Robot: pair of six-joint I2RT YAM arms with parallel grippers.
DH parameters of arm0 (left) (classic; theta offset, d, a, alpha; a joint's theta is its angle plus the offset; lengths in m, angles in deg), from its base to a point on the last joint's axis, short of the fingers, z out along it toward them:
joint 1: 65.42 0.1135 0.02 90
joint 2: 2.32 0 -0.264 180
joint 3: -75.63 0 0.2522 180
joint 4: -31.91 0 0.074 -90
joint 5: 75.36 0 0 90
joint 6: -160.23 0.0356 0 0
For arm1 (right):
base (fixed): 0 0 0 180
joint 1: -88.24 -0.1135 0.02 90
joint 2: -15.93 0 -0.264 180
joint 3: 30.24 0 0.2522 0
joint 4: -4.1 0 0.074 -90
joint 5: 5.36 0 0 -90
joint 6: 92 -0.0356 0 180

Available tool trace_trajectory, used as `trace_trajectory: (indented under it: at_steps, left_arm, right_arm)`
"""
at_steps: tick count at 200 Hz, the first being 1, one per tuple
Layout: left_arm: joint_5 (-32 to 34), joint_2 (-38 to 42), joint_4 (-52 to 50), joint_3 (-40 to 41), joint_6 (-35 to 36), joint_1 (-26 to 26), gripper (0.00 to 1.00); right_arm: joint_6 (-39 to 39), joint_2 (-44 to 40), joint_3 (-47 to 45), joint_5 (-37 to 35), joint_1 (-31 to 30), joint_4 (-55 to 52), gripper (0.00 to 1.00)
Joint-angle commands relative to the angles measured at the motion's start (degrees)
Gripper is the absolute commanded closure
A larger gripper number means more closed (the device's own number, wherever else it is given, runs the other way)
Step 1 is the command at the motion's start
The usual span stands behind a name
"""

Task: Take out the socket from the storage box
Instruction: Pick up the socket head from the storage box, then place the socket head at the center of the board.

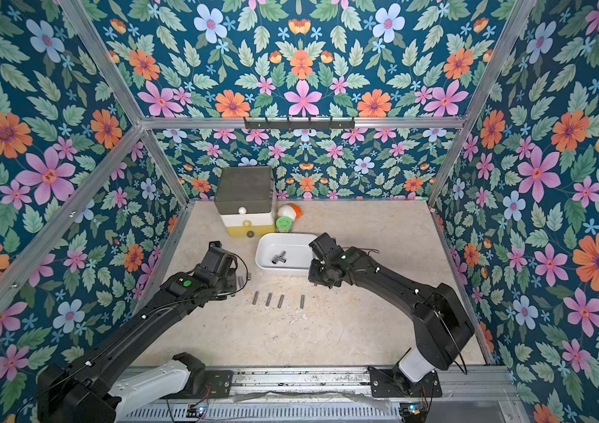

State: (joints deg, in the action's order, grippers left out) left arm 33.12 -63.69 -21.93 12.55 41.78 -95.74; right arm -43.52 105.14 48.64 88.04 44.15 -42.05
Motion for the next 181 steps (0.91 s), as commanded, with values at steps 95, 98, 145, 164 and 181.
trace_trajectory:
  at_steps: [95, 98, 145, 164, 181]
  left_arm:
    - [0.8, -0.3, 0.5, -0.1, 0.2, 0.1, 0.51]
    - [0.8, -0.3, 0.5, -0.1, 0.2, 0.1, 0.51]
    - [0.6, -0.7, 0.6, -0.2, 0.3, 0.1, 0.51]
    - [0.5, -1.0, 0.6, -0.2, 0.3, 0.1, 0.51]
    - [0.3, -1.0, 0.6, -0.2, 0.4, 0.1, 0.51]
  right_arm:
    - [-7.3, 12.1, -5.8, -4.1, -8.5, 12.8, 0.94]
    - [-7.3, 12.4, -5.6, -4.3, -8.5, 12.7, 0.94]
    - [-7.7, 13.4, -5.2, -6.9, -8.6, 11.5, 0.93]
    - [-7.7, 13.3, -5.7, -7.5, -8.6, 11.2, 0.92]
    - [-7.6, 13.5, -6.0, -7.1, -8.6, 11.6, 0.91]
